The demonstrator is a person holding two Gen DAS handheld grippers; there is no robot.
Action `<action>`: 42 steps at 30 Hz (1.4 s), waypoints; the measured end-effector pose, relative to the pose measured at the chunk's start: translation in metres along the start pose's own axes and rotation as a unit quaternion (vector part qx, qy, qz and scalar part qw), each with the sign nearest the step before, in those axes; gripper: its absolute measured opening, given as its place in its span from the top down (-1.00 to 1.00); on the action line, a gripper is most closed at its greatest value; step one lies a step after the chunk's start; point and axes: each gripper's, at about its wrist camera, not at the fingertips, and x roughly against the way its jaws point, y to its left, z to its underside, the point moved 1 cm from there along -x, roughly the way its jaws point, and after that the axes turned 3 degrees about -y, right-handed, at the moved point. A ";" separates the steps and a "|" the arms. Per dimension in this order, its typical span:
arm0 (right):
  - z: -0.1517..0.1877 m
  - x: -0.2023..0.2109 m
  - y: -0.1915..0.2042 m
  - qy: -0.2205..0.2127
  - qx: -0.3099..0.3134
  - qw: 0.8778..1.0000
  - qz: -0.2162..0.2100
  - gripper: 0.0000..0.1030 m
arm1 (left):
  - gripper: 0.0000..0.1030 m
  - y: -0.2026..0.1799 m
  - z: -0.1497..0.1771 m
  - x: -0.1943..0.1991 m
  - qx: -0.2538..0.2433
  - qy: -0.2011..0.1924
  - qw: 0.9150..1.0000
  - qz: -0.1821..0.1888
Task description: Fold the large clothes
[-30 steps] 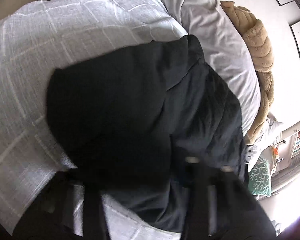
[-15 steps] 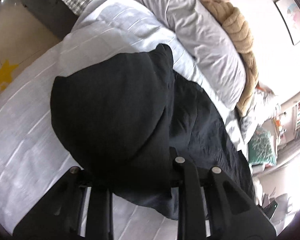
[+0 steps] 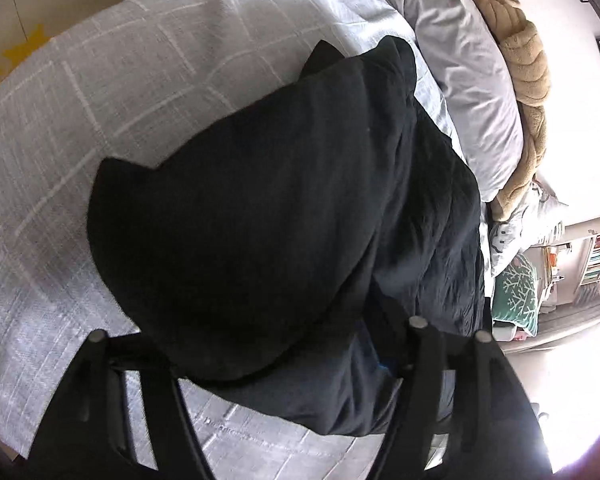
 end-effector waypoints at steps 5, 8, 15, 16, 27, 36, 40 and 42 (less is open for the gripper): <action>-0.001 0.041 0.000 -0.034 0.015 0.999 0.000 -0.24 | -0.42 0.013 -0.006 -0.005 0.064 -0.005 0.997 0.034; 0.002 0.067 0.012 -0.084 0.050 0.995 0.027 -0.24 | -0.46 0.019 -0.008 -0.009 0.105 -0.013 0.993 0.049; 0.019 0.112 0.066 -0.244 0.151 0.954 0.091 -0.45 | -0.45 0.020 -0.009 -0.011 0.129 -0.036 0.989 0.058; 0.023 0.107 0.078 -0.248 0.168 0.951 0.080 -0.45 | -0.34 0.021 -0.009 -0.010 0.130 -0.038 0.989 0.057; 0.088 -0.020 0.202 -0.133 0.345 0.929 -0.003 0.04 | 0.36 -0.015 -0.004 0.021 0.083 -0.099 0.991 0.043; 0.097 -0.112 0.224 -0.032 0.353 0.934 -0.038 0.41 | 0.45 -0.077 0.013 0.069 -0.031 -0.156 0.980 0.121; 0.093 -0.127 0.221 -0.023 0.341 0.939 -0.044 0.42 | 0.46 -0.126 0.037 0.077 -0.122 -0.170 0.966 0.155; 0.093 -0.128 0.219 -0.019 0.344 0.938 -0.048 0.42 | 0.46 -0.148 0.051 0.076 -0.157 -0.168 0.958 0.169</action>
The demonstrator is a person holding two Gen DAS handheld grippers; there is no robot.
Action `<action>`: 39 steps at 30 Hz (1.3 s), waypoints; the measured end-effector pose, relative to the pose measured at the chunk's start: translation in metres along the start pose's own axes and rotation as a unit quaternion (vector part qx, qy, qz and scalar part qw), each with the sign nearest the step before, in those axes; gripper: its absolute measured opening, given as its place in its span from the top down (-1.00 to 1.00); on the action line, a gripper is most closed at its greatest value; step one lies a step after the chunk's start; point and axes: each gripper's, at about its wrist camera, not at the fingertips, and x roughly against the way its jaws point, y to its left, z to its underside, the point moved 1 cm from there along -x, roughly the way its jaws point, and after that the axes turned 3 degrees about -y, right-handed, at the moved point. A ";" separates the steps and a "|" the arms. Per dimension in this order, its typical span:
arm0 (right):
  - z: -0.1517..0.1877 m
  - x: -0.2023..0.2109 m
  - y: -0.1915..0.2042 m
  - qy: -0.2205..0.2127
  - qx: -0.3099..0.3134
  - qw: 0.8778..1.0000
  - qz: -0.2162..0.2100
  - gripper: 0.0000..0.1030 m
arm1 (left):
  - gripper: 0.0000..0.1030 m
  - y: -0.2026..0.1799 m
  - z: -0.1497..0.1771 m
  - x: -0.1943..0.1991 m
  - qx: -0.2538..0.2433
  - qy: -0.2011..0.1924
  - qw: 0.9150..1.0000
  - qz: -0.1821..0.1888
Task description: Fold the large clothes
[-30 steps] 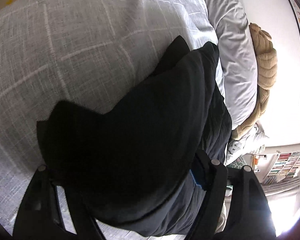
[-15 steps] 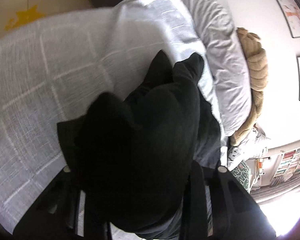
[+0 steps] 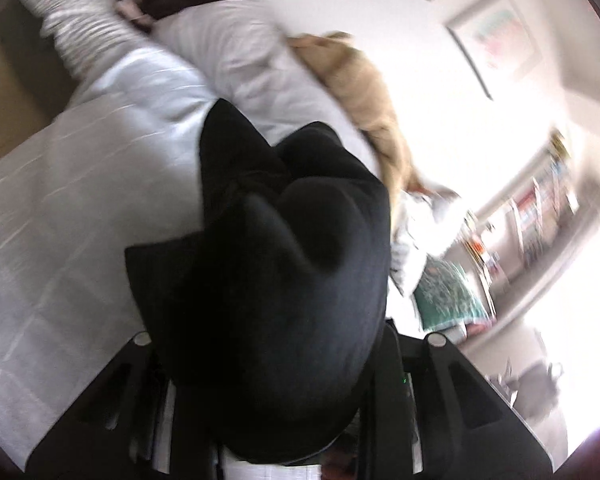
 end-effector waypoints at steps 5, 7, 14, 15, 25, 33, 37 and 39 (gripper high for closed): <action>-0.014 0.018 -0.035 -0.003 -0.073 0.992 -0.105 0.40 | 0.43 -0.054 0.024 -0.026 -0.085 0.023 0.996 0.015; -0.024 0.040 -0.058 -0.035 -0.116 0.981 -0.155 0.27 | 0.41 -0.070 0.041 -0.033 -0.127 0.038 0.991 0.011; -0.040 0.113 -0.150 -0.140 -0.251 0.916 -0.281 -0.51 | 0.33 -0.108 0.111 -0.069 -0.265 0.112 0.958 -0.012; -0.041 0.115 -0.161 -0.147 -0.267 0.905 -0.296 -0.58 | 0.30 -0.111 0.121 -0.076 -0.283 0.127 0.951 -0.015; -0.040 0.095 -0.187 -0.052 -0.278 0.930 -0.233 -0.64 | -0.30 -0.133 0.181 -0.086 -0.429 0.254 0.866 0.035; -0.043 0.077 -0.157 -0.033 -0.209 0.964 -0.163 0.66 | -0.30 -0.125 0.137 -0.034 -0.429 0.286 0.850 0.113; -0.055 0.093 -0.147 -0.060 -0.175 0.973 -0.138 0.77 | -0.33 -0.109 0.094 -0.010 -0.403 0.227 0.880 0.106; -0.055 0.114 -0.142 -0.078 -0.160 0.974 -0.140 0.80 | -0.33 -0.097 0.079 -0.003 -0.381 0.205 0.896 0.097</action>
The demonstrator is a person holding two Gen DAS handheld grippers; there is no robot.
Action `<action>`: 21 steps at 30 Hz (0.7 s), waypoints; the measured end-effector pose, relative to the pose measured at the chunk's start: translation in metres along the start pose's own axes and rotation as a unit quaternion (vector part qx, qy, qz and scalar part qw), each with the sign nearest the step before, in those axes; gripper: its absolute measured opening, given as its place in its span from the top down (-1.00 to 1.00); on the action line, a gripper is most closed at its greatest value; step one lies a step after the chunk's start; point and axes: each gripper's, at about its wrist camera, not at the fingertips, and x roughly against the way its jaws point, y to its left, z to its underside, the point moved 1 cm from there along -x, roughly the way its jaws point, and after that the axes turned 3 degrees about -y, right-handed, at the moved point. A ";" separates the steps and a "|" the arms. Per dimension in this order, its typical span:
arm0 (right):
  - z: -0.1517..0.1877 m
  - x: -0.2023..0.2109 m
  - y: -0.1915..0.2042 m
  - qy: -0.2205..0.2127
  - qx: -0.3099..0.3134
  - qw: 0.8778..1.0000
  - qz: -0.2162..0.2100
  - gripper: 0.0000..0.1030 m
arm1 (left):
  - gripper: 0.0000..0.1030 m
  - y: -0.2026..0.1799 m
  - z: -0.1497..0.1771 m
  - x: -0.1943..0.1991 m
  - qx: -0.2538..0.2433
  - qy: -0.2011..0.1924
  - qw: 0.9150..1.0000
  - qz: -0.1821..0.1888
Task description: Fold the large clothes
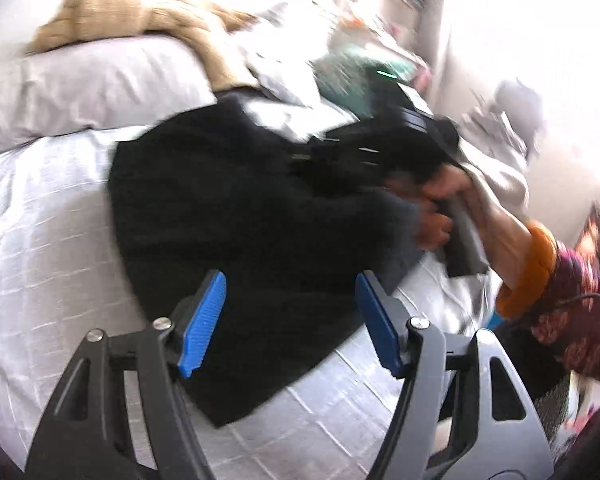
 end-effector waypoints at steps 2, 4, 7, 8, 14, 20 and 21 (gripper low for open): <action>-0.004 0.018 0.010 -0.017 0.020 1.000 -0.005 0.80 | -0.33 0.019 -0.002 0.005 0.035 -0.020 0.999 -0.022; -0.007 0.035 0.013 -0.032 0.034 0.999 -0.007 0.80 | -0.33 0.040 -0.003 -0.001 0.067 -0.033 0.996 -0.052; -0.013 0.069 0.006 -0.060 0.047 0.997 0.003 0.81 | -0.33 0.051 -0.005 -0.017 0.094 -0.028 0.993 -0.067; -0.015 0.077 0.001 -0.066 0.047 0.997 0.006 0.81 | -0.32 0.051 -0.005 -0.023 0.098 -0.024 0.993 -0.067; -0.031 0.119 -0.037 -0.118 0.026 0.990 0.068 0.86 | -0.21 0.015 -0.016 -0.079 0.079 0.005 0.996 -0.029; -0.036 0.198 -0.061 -0.211 0.003 0.976 0.062 0.80 | -0.32 -0.018 -0.021 -0.112 0.021 0.020 0.998 -0.060; -0.034 0.206 -0.063 -0.213 -0.003 0.976 0.055 0.68 | -0.33 -0.023 -0.021 -0.116 0.011 0.021 0.998 -0.066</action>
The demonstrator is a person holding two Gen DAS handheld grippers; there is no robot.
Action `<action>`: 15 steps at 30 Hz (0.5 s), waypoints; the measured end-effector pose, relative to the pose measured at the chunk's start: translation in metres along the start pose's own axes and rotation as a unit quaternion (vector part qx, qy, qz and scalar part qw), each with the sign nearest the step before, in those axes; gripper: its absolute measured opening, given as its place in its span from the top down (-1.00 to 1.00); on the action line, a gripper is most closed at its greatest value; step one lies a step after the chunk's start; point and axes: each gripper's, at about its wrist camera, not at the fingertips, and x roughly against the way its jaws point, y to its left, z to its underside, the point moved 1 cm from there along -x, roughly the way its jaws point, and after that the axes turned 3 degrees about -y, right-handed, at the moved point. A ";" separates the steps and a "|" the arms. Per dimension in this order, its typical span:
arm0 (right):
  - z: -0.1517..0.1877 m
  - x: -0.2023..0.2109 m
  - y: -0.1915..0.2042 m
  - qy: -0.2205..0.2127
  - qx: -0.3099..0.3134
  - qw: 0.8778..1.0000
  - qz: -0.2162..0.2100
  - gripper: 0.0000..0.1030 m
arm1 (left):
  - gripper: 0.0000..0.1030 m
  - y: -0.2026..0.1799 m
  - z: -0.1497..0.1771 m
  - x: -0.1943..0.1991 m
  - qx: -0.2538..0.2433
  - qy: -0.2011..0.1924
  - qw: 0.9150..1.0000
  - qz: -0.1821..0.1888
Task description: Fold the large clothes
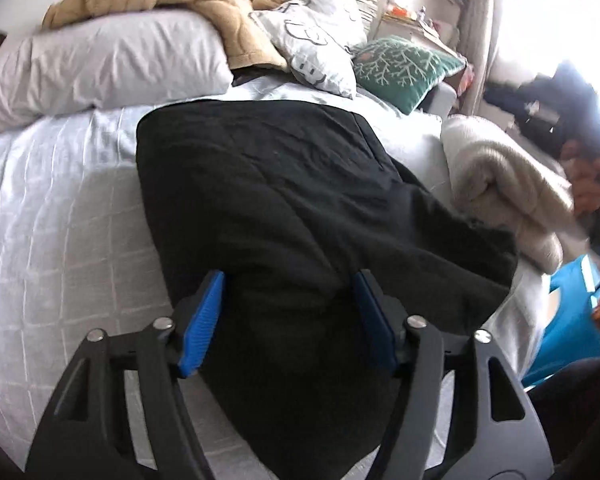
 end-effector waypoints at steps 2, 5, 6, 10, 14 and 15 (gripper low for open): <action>0.005 0.003 0.001 0.019 -0.007 1.000 -0.015 0.32 | -0.34 -0.006 0.001 -0.002 -0.011 0.001 1.000 -0.008; 0.021 -0.015 0.005 0.071 0.001 0.997 -0.006 -0.10 | -0.34 -0.002 0.001 -0.003 -0.009 0.003 1.000 -0.010; 0.028 -0.025 0.006 0.090 0.008 0.996 0.006 -0.10 | -0.34 -0.001 0.002 -0.004 -0.008 0.003 1.000 -0.010; 0.052 -0.062 0.006 0.158 0.038 0.985 0.054 -0.10 | -0.34 -0.001 0.002 -0.003 -0.012 0.004 1.000 -0.014; 0.069 -0.093 -0.002 0.197 0.046 0.975 0.088 -0.18 | -0.35 -0.001 0.002 -0.004 -0.012 0.005 1.000 -0.014; 0.072 -0.100 -0.005 0.206 0.042 0.973 0.096 -0.20 | -0.35 -0.001 0.002 -0.004 -0.012 0.005 1.000 -0.013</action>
